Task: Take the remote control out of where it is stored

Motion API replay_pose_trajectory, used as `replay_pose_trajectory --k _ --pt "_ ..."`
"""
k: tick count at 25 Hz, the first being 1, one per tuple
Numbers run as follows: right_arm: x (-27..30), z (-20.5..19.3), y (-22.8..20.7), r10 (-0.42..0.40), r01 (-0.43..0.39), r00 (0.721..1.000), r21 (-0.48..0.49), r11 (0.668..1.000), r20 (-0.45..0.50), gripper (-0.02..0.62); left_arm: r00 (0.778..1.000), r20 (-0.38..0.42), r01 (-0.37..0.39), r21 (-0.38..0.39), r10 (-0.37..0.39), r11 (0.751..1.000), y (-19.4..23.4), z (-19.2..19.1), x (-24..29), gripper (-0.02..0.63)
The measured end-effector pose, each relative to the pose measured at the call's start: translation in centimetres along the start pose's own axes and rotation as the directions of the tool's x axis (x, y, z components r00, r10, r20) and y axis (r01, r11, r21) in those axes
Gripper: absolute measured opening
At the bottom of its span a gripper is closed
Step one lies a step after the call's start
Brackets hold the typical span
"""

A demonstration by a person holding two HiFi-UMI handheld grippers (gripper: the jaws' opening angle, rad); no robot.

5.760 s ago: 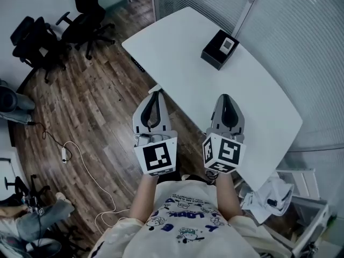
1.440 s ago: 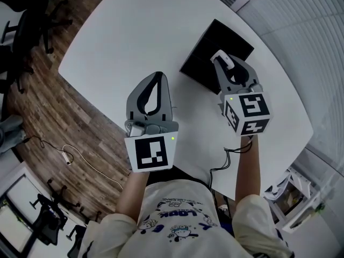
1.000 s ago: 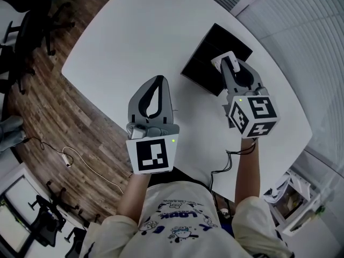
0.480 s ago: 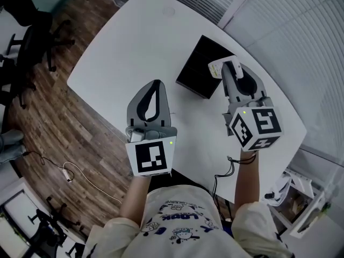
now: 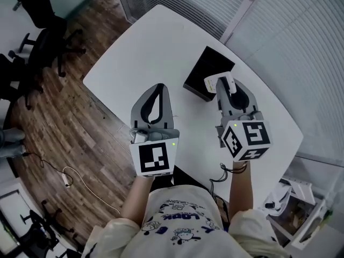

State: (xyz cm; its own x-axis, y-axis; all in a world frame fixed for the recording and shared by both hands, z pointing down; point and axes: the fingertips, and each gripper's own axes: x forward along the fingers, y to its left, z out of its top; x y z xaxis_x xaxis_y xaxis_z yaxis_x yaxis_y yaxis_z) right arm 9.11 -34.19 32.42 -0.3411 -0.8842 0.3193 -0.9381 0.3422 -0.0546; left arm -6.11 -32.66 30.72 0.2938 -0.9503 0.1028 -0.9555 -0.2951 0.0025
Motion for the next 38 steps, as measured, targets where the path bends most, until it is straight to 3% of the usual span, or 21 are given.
replay_pose_trajectory --k 11,19,38 --pt "-3.4 -2.2 6.0 0.018 -0.017 1.000 0.047 0.999 -0.015 0.081 0.999 -0.011 -0.033 -0.016 0.033 0.999 2.3 0.6 -5.2 0.014" --pt "-5.1 -2.8 8.0 -0.018 0.018 1.000 0.056 0.998 -0.003 0.081 0.999 -0.016 -0.034 -0.014 0.033 0.999 3.1 0.4 -7.5 0.014" --pt "-5.4 -2.6 8.7 -0.056 0.056 0.998 0.053 0.997 0.007 0.081 1.000 -0.006 0.000 -0.002 0.000 1.000 3.1 1.0 -7.2 0.014"
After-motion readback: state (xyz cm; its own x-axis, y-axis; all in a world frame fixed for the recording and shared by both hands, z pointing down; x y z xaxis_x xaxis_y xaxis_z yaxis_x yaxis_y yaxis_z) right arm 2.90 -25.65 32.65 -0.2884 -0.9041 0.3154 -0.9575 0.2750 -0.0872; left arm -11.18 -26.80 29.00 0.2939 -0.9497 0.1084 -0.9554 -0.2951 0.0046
